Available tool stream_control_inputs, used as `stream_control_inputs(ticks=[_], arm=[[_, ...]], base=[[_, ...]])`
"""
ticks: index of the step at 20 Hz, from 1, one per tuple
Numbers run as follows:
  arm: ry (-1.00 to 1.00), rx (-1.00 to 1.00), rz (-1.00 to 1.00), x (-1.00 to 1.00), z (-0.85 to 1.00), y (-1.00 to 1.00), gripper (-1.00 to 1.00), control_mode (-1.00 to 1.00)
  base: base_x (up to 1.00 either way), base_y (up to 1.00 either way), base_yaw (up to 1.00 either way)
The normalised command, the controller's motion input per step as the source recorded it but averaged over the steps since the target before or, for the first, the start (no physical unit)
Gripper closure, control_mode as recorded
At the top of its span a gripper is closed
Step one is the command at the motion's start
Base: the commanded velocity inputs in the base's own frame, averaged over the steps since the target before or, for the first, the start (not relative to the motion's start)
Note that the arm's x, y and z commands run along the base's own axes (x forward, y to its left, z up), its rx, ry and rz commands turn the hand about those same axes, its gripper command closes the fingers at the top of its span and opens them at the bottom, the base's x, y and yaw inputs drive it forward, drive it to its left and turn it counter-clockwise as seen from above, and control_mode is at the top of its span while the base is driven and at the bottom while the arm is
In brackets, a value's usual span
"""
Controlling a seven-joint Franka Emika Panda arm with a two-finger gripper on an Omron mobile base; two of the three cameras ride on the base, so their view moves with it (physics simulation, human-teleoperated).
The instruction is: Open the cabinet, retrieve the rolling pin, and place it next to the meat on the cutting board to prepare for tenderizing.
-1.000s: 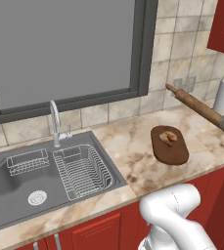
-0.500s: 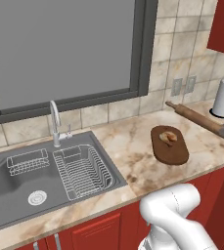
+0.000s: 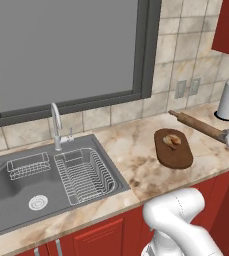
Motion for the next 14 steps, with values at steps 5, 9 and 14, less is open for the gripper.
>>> stream_control_inputs(ticks=[5, 9, 14], arm=[[-0.09, -0.05, 0.11, 0.35, -0.33, -0.26, 1.00, -1.00], [-0.09, -0.07, 0.17, 0.39, -0.36, -0.22, 1.00, -1.00], [-0.10, -0.09, 0.19, 0.40, -0.39, -0.19, 1.00, -1.00]], base=[[0.00, 0.00, 0.00], [0.00, 0.00, 0.00], [0.00, 0.00, 0.00]])
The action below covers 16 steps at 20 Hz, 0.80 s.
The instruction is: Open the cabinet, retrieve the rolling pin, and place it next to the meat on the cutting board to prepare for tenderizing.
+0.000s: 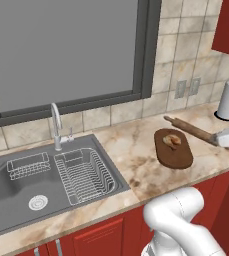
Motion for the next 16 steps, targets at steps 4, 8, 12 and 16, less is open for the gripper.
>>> stream_control_inputs(ticks=[4, 8, 12, 16], arm=[[-0.15, -0.12, 0.21, 0.32, -0.33, -0.15, 1.00, -1.00], [-0.20, -0.15, 0.22, 0.23, -0.29, -0.15, 1.00, -1.00], [-0.21, -0.17, 0.20, 0.16, -0.30, -0.21, 1.00, -1.00], [-0.23, -0.17, 0.19, 0.15, -0.30, -0.23, 1.00, -1.00]], base=[[0.00, 0.00, 0.00], [0.00, 0.00, 0.00], [0.00, 0.00, 0.00], [0.00, 0.00, 0.00]])
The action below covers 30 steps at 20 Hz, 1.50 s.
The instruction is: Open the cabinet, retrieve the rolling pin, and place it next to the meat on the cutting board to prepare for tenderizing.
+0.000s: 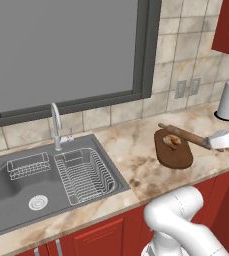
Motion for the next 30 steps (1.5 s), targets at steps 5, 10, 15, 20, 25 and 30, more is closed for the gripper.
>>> stream_control_inputs(ticks=[5, 10, 15, 20, 25, 30], arm=[[-0.25, -0.16, 0.19, 0.24, -0.33, -0.26, 1.00, -1.00], [-0.22, -0.15, 0.18, 0.35, -0.40, -0.24, 1.00, -1.00], [-0.21, -0.15, 0.18, 0.36, -0.43, -0.25, 1.00, -1.00], [-0.21, -0.15, 0.16, 0.32, -0.43, -0.28, 1.00, -1.00], [-0.21, -0.18, 0.13, 0.23, -0.36, -0.31, 1.00, -1.00], [-0.22, -0.19, 0.13, 0.21, -0.30, -0.27, 1.00, -1.00]], base=[[0.00, 0.00, 0.00], [0.00, 0.00, 0.00], [0.00, 0.00, 0.00], [0.00, 0.00, 0.00], [0.00, 0.00, 0.00], [0.00, 0.00, 0.00]])
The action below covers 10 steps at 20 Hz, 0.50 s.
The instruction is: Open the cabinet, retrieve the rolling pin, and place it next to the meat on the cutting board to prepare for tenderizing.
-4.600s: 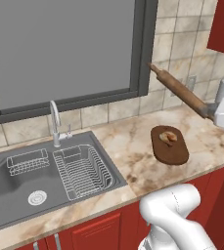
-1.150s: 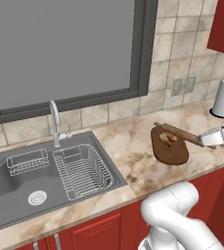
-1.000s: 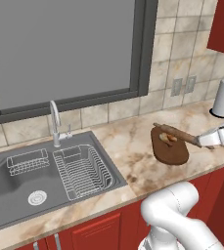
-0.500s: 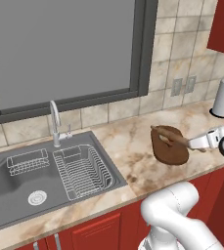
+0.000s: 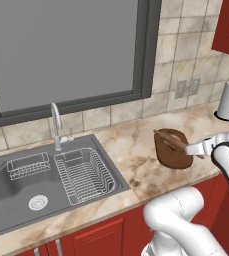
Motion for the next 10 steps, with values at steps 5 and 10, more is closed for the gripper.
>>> stream_control_inputs(ticks=[5, 10], arm=[[-0.21, -0.20, 0.12, 0.19, -0.27, -0.24, 1.00, -1.00], [-0.17, -0.19, 0.11, 0.18, -0.29, -0.23, 1.00, -1.00]], base=[[0.00, 0.00, 0.00], [0.00, 0.00, 0.00]])
